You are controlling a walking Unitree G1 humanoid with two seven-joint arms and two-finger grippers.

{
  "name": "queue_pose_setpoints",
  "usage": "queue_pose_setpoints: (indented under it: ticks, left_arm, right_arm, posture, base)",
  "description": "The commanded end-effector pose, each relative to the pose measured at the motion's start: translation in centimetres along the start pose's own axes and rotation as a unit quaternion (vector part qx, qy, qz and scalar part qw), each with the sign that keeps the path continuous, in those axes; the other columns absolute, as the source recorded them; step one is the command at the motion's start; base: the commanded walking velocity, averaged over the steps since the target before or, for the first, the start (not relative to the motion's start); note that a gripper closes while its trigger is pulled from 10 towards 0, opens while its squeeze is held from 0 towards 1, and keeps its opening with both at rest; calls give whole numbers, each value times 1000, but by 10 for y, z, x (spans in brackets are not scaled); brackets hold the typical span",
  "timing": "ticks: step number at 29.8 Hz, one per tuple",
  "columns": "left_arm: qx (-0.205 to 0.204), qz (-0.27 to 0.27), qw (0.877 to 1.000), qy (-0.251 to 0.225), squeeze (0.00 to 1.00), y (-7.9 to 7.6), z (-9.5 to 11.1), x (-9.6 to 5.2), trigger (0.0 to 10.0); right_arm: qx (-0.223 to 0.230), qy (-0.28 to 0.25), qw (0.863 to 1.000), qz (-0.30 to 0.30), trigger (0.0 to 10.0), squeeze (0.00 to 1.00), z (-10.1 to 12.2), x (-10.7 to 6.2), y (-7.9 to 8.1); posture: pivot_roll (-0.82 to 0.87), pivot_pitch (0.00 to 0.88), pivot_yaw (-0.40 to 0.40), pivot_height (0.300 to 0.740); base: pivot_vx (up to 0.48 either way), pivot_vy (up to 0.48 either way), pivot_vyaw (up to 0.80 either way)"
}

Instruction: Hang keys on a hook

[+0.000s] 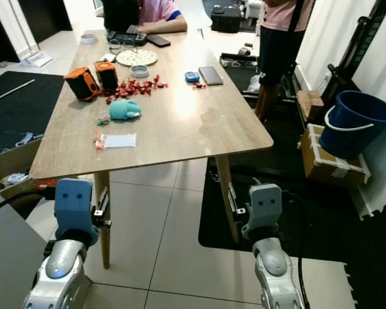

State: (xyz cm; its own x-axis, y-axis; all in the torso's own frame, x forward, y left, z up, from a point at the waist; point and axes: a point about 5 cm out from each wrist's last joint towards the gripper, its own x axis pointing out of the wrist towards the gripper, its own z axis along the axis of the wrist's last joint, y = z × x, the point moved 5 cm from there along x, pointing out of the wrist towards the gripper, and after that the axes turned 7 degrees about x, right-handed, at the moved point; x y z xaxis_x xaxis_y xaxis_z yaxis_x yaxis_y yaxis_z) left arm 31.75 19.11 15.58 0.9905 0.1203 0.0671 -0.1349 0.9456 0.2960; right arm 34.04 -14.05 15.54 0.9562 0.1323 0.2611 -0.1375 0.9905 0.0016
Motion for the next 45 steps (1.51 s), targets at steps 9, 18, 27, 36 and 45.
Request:
queue_pose_setpoints:
  ticks: [9,18,27,36,45]
  left_arm:
    - [16,-2,1000,-13,0,0,3,2,10000]
    - [15,0,1000,-14,0,0,3,3,10000]
    - [14,0,1000,-15,0,-1,3,3,10000]
    - [14,0,1000,-16,0,-1,4,3,10000]
    - [8,-30,999,-20,0,-6,7,1,10000]
  right_arm:
    - [-1,5,1000,2,10000,0,-5,-1,1]
    - [-3,5,1000,8,10000,0,-5,-1,3]
    - [-5,3,1000,11,10000,0,-5,-1,4]
    - [-4,4,1000,11,10000,0,-5,-1,4]
    - [-4,5,1000,12,10000,0,-6,-2,5]
  posture:
    - [113,155,7,740]
    - [110,149,2,740]
    - [110,142,2,740]
    - [113,147,3,740]
    - [109,154,3,740]
  base:
    - [130,0,0]
    - [480,0,0]
    - [480,0,0]
    - [466,0,0]
    - [312,0,0]
